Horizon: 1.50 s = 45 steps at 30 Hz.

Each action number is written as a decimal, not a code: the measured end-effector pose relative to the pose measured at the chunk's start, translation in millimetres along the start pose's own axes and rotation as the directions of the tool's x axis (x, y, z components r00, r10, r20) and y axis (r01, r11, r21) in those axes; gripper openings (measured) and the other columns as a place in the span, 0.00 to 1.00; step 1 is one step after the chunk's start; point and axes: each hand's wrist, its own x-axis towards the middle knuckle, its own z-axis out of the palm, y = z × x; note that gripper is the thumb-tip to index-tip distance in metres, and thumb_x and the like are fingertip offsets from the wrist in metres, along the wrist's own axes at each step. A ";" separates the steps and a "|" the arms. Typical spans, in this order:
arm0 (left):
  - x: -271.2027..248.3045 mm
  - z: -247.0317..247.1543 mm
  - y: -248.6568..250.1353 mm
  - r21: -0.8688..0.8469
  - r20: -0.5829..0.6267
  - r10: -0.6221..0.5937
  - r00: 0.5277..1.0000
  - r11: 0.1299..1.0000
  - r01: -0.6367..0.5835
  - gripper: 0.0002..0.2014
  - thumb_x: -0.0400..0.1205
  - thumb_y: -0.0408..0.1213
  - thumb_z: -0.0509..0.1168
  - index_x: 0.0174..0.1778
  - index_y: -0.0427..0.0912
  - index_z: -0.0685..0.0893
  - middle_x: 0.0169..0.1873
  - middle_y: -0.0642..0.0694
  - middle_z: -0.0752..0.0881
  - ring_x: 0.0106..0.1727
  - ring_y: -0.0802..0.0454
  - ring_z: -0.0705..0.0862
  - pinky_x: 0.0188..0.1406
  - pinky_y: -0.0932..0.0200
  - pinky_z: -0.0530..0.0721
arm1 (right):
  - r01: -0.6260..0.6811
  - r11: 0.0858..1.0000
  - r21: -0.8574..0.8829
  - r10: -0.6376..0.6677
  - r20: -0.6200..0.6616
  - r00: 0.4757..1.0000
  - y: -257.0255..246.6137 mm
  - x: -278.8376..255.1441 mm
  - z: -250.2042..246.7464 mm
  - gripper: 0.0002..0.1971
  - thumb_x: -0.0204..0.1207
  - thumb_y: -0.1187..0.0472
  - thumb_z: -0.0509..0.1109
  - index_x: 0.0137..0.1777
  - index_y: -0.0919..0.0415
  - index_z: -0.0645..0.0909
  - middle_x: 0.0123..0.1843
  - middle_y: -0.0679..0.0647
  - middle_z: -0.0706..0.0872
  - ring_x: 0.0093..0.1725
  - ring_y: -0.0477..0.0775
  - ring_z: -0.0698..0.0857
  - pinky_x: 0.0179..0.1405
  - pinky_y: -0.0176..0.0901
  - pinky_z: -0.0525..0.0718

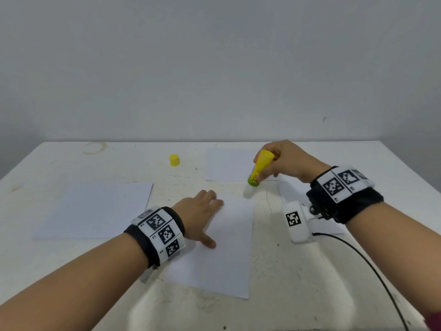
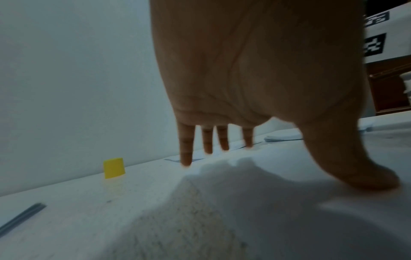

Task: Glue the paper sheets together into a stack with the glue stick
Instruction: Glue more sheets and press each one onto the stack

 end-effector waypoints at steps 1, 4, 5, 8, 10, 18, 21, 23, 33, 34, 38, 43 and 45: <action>0.1 0.7 -0.9 -0.034 0.014 0.047 0.999 0.998 -0.047 0.48 0.73 0.62 0.70 0.83 0.47 0.53 0.82 0.45 0.52 0.80 0.46 0.56 0.73 0.45 0.71 | -0.003 0.998 0.055 0.006 -0.045 0.999 0.2 3.7 3.0 0.14 0.59 0.69 0.84 0.43 0.59 0.86 0.36 0.49 0.87 0.33 0.44 0.83 0.26 0.33 0.76; -3.0 2.5 -2.5 -0.029 0.074 0.057 0.996 0.998 -0.055 0.46 0.78 0.62 0.64 0.85 0.52 0.45 0.84 0.51 0.43 0.83 0.50 0.50 0.75 0.46 0.69 | -0.005 0.998 0.059 0.012 -0.124 0.992 2.8 16.3 17.5 0.14 0.62 0.67 0.83 0.47 0.61 0.85 0.36 0.49 0.87 0.27 0.41 0.81 0.20 0.29 0.73; -3.8 3.0 -3.0 -0.004 0.069 0.037 0.997 0.999 -0.037 0.45 0.79 0.63 0.62 0.85 0.53 0.46 0.84 0.50 0.46 0.82 0.49 0.52 0.72 0.47 0.70 | -0.010 0.999 0.049 0.016 -0.129 0.992 4.1 20.2 23.0 0.15 0.64 0.68 0.82 0.48 0.61 0.84 0.38 0.51 0.87 0.27 0.44 0.81 0.20 0.31 0.75; -6.0 3.6 -4.8 0.027 0.033 -0.022 0.999 0.999 0.021 0.46 0.76 0.66 0.63 0.84 0.49 0.52 0.81 0.45 0.55 0.79 0.47 0.58 0.67 0.48 0.74 | -0.013 0.997 0.076 0.022 -0.120 0.993 7.0 30.1 37.8 0.15 0.68 0.69 0.80 0.51 0.64 0.80 0.38 0.55 0.86 0.29 0.48 0.84 0.23 0.34 0.82; -7.0 6.9 -7.0 0.004 0.018 -0.057 0.998 0.998 0.057 0.47 0.75 0.67 0.64 0.83 0.45 0.55 0.82 0.42 0.52 0.81 0.45 0.55 0.72 0.46 0.72 | 0.004 0.997 0.074 0.004 -0.113 0.994 5.7 36.5 45.9 0.15 0.69 0.69 0.79 0.51 0.64 0.78 0.39 0.54 0.85 0.30 0.49 0.85 0.25 0.33 0.84; -2.9 15.2 -3.1 -0.139 0.088 -0.183 0.979 0.971 0.194 0.49 0.77 0.67 0.61 0.83 0.38 0.50 0.84 0.39 0.41 0.85 0.45 0.44 0.78 0.41 0.65 | 0.094 0.992 -0.087 -0.098 -0.033 0.995 -1.9 61.1 80.9 0.14 0.72 0.65 0.76 0.55 0.65 0.78 0.52 0.61 0.86 0.47 0.61 0.87 0.53 0.58 0.86; -1.7 16.0 -2.8 -0.146 0.102 -0.192 0.976 0.968 0.206 0.49 0.76 0.68 0.61 0.83 0.38 0.51 0.84 0.39 0.40 0.85 0.45 0.43 0.78 0.41 0.67 | 0.116 0.983 -0.142 -0.113 0.027 0.993 -2.0 62.9 91.7 0.14 0.72 0.65 0.75 0.56 0.64 0.78 0.54 0.61 0.85 0.49 0.61 0.85 0.56 0.58 0.84; -1.8 16.0 -2.9 -0.147 0.107 -0.194 0.975 0.967 0.209 0.49 0.76 0.68 0.61 0.83 0.39 0.50 0.84 0.39 0.40 0.85 0.45 0.43 0.78 0.41 0.67 | 0.138 0.970 -0.201 -0.126 0.068 0.990 -0.4 61.0 93.8 0.15 0.73 0.64 0.75 0.57 0.62 0.77 0.54 0.60 0.85 0.50 0.61 0.86 0.57 0.57 0.84; -8.7 6.6 -8.7 -0.191 0.069 -0.167 0.984 0.965 0.177 0.45 0.78 0.64 0.63 0.83 0.43 0.52 0.84 0.44 0.48 0.83 0.47 0.54 0.78 0.46 0.65 | 0.194 0.938 -0.289 -0.140 0.197 0.970 28.1 10.0 58.9 0.12 0.73 0.63 0.76 0.53 0.55 0.78 0.42 0.52 0.87 0.41 0.51 0.86 0.47 0.44 0.84; -8.7 5.6 -9.1 -0.191 0.066 -0.164 0.984 0.966 0.173 0.44 0.78 0.63 0.63 0.83 0.45 0.51 0.84 0.45 0.49 0.83 0.47 0.56 0.77 0.46 0.66 | 0.196 0.935 -0.296 -0.136 0.211 0.968 30.2 3.9 55.1 0.12 0.74 0.63 0.76 0.53 0.54 0.78 0.44 0.54 0.88 0.42 0.52 0.88 0.47 0.44 0.85; -4.0 1.9 -8.7 -0.144 0.100 -0.145 0.984 0.977 0.158 0.44 0.78 0.62 0.64 0.84 0.53 0.48 0.83 0.43 0.52 0.81 0.44 0.57 0.75 0.43 0.69 | 0.206 0.918 -0.339 -0.120 0.256 0.959 35.7 -16.6 43.1 0.12 0.74 0.65 0.74 0.56 0.59 0.79 0.45 0.57 0.89 0.42 0.52 0.89 0.48 0.46 0.87; -1.7 2.1 -9.5 -0.108 0.116 -0.149 0.982 0.981 0.162 0.43 0.78 0.63 0.63 0.84 0.55 0.49 0.82 0.42 0.51 0.81 0.44 0.57 0.74 0.43 0.70 | 0.220 0.910 -0.352 -0.119 0.287 0.950 42.6 -35.6 34.3 0.11 0.75 0.68 0.73 0.55 0.59 0.80 0.45 0.54 0.89 0.41 0.50 0.88 0.45 0.43 0.88; -1.9 2.9 -10.0 -0.106 0.114 -0.148 0.982 0.981 0.160 0.43 0.79 0.63 0.63 0.84 0.55 0.48 0.82 0.42 0.50 0.81 0.44 0.57 0.74 0.43 0.70 | 0.223 0.908 -0.354 -0.115 0.303 0.946 45.7 -39.6 31.0 0.11 0.74 0.68 0.73 0.54 0.56 0.79 0.43 0.51 0.88 0.40 0.49 0.88 0.44 0.42 0.87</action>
